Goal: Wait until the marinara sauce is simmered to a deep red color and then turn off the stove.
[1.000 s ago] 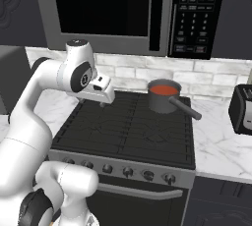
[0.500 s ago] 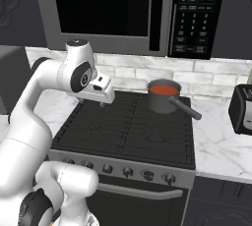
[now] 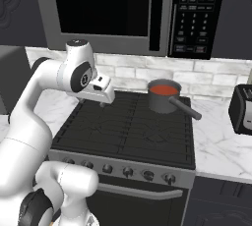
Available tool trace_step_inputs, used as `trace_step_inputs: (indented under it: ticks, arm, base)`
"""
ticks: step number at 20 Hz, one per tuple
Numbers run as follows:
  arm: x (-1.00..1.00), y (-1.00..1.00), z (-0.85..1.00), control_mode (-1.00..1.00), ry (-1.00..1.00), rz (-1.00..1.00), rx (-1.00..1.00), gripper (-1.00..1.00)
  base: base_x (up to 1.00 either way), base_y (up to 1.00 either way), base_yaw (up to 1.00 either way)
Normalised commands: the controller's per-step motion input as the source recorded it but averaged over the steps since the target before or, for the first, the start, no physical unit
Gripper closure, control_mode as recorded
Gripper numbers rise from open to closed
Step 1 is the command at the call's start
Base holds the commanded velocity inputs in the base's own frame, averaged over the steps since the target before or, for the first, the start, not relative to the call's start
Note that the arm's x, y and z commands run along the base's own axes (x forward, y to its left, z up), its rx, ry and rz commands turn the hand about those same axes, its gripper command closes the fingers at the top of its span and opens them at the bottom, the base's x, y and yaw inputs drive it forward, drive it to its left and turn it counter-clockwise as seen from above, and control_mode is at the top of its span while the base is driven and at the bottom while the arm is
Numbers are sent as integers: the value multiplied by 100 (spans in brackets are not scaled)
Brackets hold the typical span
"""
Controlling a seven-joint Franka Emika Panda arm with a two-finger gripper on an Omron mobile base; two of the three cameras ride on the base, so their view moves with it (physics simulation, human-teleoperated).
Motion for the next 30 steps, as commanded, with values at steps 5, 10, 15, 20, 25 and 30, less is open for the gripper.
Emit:
trace_step_inputs:
  ticks: [5,10,15,20,25,30]
  arm:
    - [0,0,0,-100,0,0,0,-100]
    - [0,0,0,-100,0,0,0,-100]
    - [0,0,0,-100,0,0,0,-100]
    - [0,0,0,-100,0,0,0,-100]
    - [0,0,0,-100,0,0,0,-100]
    - [0,0,0,-100,0,0,0,-100]
  base:
    - [0,0,0]
    - [0,0,0]
    - [0,0,0]
    - [0,0,0]
    - [0,0,0]
    - [0,0,0]
